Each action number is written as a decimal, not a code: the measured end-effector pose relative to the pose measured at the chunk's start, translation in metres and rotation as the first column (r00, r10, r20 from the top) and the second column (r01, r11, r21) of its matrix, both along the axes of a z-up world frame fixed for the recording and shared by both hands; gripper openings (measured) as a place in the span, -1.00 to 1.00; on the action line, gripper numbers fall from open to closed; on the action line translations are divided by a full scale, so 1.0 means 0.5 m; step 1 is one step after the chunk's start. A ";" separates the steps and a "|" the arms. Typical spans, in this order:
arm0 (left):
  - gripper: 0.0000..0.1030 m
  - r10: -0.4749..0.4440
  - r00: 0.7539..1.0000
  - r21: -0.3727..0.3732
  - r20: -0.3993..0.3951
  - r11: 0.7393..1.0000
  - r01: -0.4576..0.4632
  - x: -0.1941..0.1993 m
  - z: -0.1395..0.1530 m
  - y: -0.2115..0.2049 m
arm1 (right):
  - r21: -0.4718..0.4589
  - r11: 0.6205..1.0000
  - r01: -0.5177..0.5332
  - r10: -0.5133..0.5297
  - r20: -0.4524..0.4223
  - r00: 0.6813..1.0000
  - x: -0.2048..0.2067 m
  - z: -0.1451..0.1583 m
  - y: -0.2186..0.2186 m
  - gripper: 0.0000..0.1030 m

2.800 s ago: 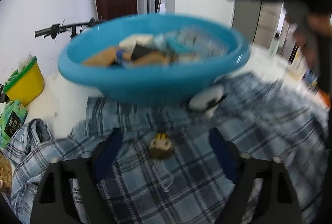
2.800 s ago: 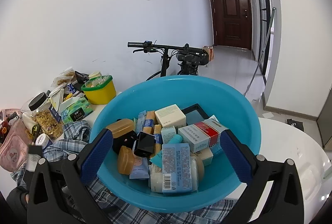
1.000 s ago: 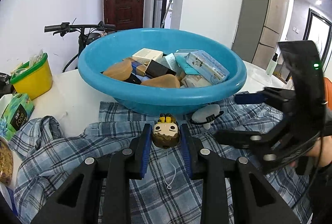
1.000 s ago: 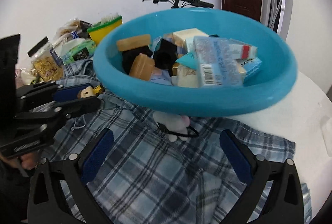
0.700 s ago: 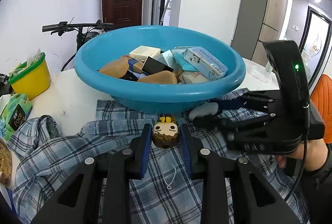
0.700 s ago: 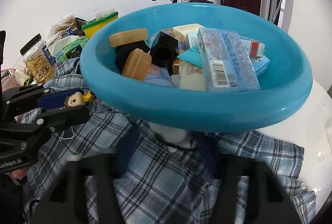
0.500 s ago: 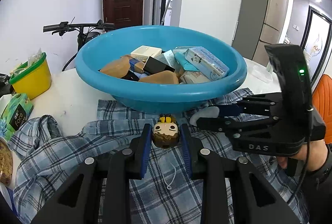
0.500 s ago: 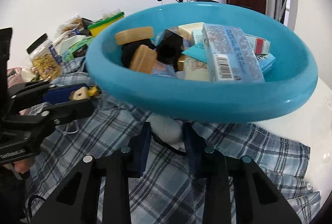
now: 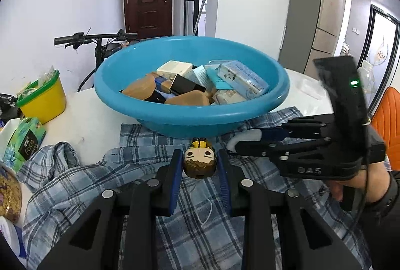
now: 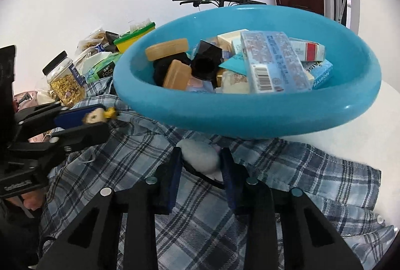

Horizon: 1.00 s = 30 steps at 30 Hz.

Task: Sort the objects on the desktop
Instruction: 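Carry the figurine over the basin with the left tool while the right tool grasps the white toy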

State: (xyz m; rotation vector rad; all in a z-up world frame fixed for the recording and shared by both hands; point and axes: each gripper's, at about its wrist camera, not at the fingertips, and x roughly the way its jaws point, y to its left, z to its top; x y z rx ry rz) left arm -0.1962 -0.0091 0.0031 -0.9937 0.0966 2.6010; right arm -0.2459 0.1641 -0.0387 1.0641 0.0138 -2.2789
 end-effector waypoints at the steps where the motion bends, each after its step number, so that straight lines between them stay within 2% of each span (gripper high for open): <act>1: -0.43 -0.004 1.000 0.005 0.000 1.000 0.004 0.010 0.005 0.002 | 0.003 1.000 0.003 -0.003 0.000 1.000 0.000 -0.002 0.001 -0.42; 5: -0.43 0.003 1.000 -0.002 -0.029 1.000 -0.003 0.042 0.032 0.013 | 0.020 1.000 0.009 -0.009 -0.014 1.000 -0.002 -0.002 0.001 -0.42; 9: -0.43 0.007 0.997 0.012 -0.072 1.000 -0.006 0.049 0.087 0.019 | 0.023 1.000 0.000 0.000 -0.012 1.000 0.000 -0.004 -0.002 -0.42; 11: -0.43 0.017 0.995 0.013 -0.096 1.000 -0.015 0.039 0.115 0.022 | 0.014 1.000 0.001 -0.001 -0.005 1.000 -0.001 -0.004 0.001 -0.42; 13: -0.43 0.071 0.986 0.000 -0.150 0.997 -0.072 0.022 0.141 0.027 | -0.006 1.000 -0.001 0.001 -0.002 1.000 0.001 -0.001 0.005 -0.42; 15: -0.43 0.090 0.983 0.008 -0.158 0.996 -0.090 -0.008 0.153 0.033 | -0.013 1.000 0.000 0.000 -0.009 1.000 0.001 0.005 0.006 -0.42; 23: -0.43 0.085 0.986 0.026 -0.144 0.996 -0.082 -0.110 0.165 0.069 | -0.024 1.000 -0.015 0.015 0.016 1.000 -0.001 0.002 0.001 -0.42; 28: -0.43 0.068 0.991 0.050 -0.112 0.997 -0.063 -0.151 0.127 0.077 | -0.014 1.000 -0.014 0.014 0.013 1.000 -0.001 0.000 0.001 -0.42; 30: -0.43 0.072 0.993 0.001 -0.098 0.997 -0.072 -0.167 0.104 0.084 | -0.009 1.000 -0.015 0.015 0.014 1.000 -0.002 -0.001 0.000 -0.42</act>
